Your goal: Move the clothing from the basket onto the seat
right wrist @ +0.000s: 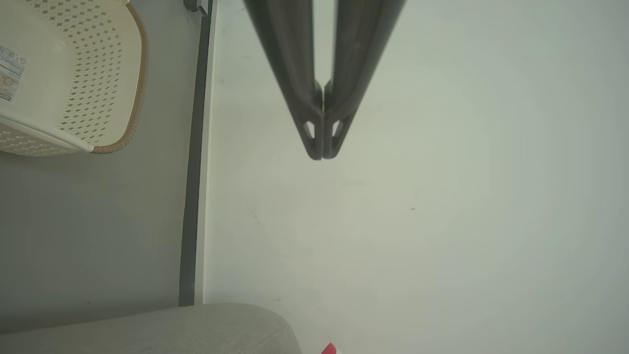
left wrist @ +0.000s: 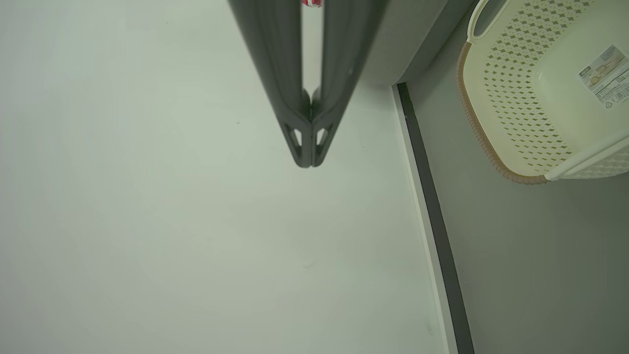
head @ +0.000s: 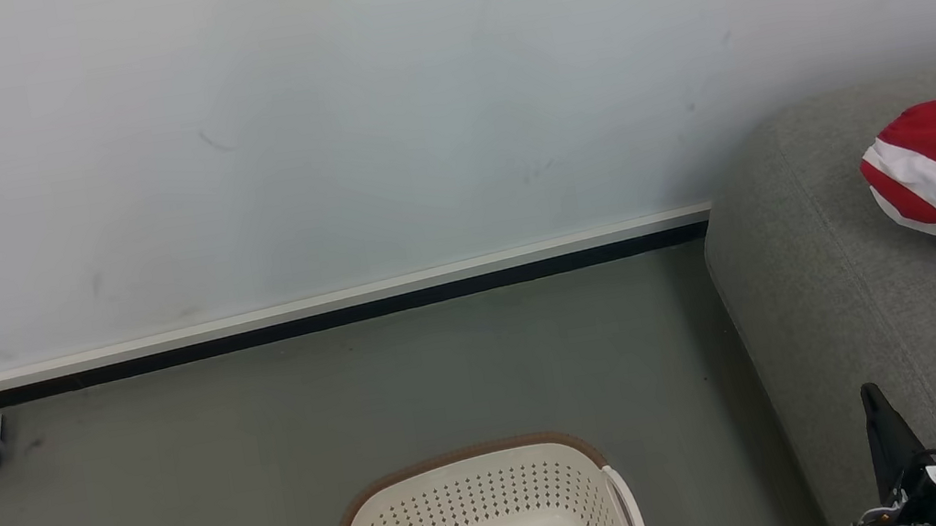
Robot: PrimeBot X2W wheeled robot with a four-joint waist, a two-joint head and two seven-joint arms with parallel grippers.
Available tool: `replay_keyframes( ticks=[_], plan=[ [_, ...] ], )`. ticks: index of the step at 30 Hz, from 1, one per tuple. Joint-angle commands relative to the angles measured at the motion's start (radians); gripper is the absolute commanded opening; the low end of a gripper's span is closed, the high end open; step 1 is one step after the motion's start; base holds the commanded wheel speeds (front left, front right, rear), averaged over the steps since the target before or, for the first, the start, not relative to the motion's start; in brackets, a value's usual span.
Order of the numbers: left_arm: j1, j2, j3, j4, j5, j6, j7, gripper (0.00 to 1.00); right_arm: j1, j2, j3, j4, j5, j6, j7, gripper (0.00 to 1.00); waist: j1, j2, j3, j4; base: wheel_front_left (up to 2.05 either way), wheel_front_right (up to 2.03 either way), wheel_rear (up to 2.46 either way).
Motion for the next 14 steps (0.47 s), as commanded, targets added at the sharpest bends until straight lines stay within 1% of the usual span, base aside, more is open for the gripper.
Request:
replay_keyframes(
  ticks=[1, 14],
  plan=[
    [-0.009, -0.001, 0.002, 0.001, -0.011, -0.002, 0.0, 0.0, -0.008, 0.003, -0.001, 0.0, -0.002, 0.0, 0.003, 0.0, 0.0, -0.0001, 0.0, 0.0, 0.0, 0.0, 0.0],
    [-0.009, -0.001, 0.002, 0.001, -0.011, -0.002, 0.0, 0.0, -0.008, 0.003, -0.001, 0.0, -0.003, 0.0, 0.004, 0.0, 0.0, -0.0001, 0.0, 0.0, 0.0, 0.0, 0.0]
  ],
)
